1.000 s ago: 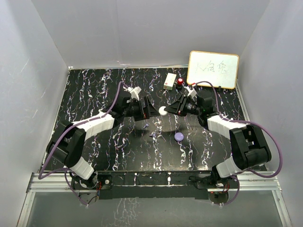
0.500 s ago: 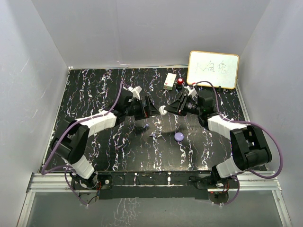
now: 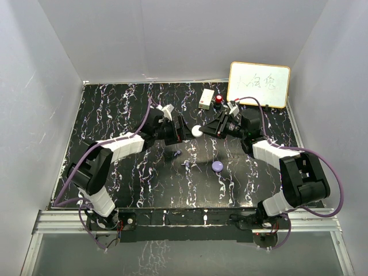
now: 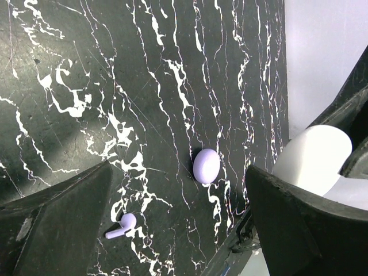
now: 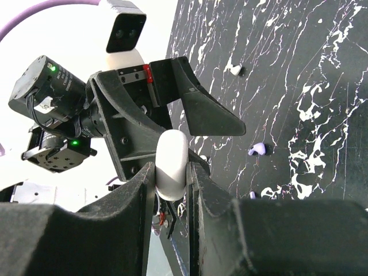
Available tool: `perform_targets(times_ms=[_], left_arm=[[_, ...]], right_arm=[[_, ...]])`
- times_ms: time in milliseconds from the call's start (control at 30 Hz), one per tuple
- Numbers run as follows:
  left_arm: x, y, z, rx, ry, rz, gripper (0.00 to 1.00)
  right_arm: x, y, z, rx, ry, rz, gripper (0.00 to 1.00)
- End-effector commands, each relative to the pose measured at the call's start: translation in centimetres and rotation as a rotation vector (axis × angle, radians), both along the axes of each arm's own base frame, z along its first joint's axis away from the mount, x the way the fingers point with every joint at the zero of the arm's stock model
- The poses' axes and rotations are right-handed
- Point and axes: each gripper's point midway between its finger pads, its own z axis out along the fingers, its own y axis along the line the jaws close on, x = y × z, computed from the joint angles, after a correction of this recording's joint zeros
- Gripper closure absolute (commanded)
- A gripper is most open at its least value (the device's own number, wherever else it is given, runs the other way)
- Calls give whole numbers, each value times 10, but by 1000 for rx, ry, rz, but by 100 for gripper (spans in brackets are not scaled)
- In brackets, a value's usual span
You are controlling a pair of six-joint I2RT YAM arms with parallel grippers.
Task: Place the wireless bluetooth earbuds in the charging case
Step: Open the charging case.
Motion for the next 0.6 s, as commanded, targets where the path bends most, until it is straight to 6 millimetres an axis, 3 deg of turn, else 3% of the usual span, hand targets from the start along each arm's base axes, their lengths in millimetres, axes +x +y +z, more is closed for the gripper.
perform_targets(times_ms=[0, 133, 333, 567], left_arm=[[11, -14, 20, -40, -48, -13, 1], [9, -11, 17, -14, -41, -11, 1], [1, 14, 13, 81, -62, 47, 1], [-4, 34, 34, 112, -133, 109, 1]], right_arm=[[-2, 3, 22, 35, -82, 19, 100], [0, 1, 22, 26, -82, 5, 100], [5, -2, 16, -11, -76, -18, 100], [7, -3, 5, -40, -60, -24, 100]])
